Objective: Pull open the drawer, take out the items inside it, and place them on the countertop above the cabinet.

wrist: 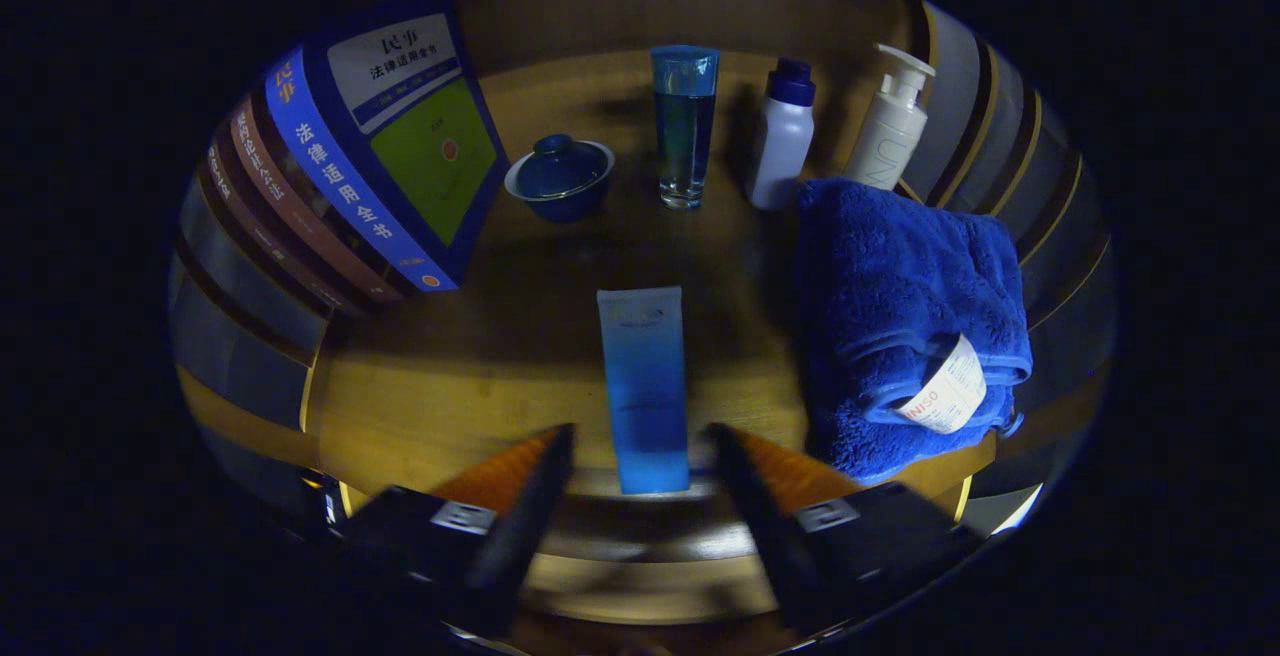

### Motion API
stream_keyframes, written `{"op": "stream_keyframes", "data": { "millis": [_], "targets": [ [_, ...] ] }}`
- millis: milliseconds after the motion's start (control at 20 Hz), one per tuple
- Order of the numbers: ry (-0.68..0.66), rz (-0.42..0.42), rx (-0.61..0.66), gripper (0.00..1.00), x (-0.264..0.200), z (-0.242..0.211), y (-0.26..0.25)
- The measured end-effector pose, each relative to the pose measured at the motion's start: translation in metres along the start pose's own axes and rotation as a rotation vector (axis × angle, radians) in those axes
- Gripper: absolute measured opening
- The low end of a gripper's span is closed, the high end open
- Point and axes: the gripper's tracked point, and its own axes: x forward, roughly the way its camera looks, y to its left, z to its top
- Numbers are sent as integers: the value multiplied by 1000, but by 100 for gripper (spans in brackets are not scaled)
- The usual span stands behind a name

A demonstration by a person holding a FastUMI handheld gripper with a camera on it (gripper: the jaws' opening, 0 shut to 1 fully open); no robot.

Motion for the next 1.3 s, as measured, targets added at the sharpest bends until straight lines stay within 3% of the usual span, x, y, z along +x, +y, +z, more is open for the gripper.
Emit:
{"op": "stream_keyframes", "data": {
  "millis": [150,450,900,1050,1300],
  "targets": [
    [-26,13,7,99,-11,-2,1],
    [-191,44,-7,99,-70,-17,6],
    [-690,63,-28,99,-213,-109,14],
    [-755,61,-8,99,-221,-157,6],
    [-744,54,40,99,-181,-223,-4]
  ]
}}
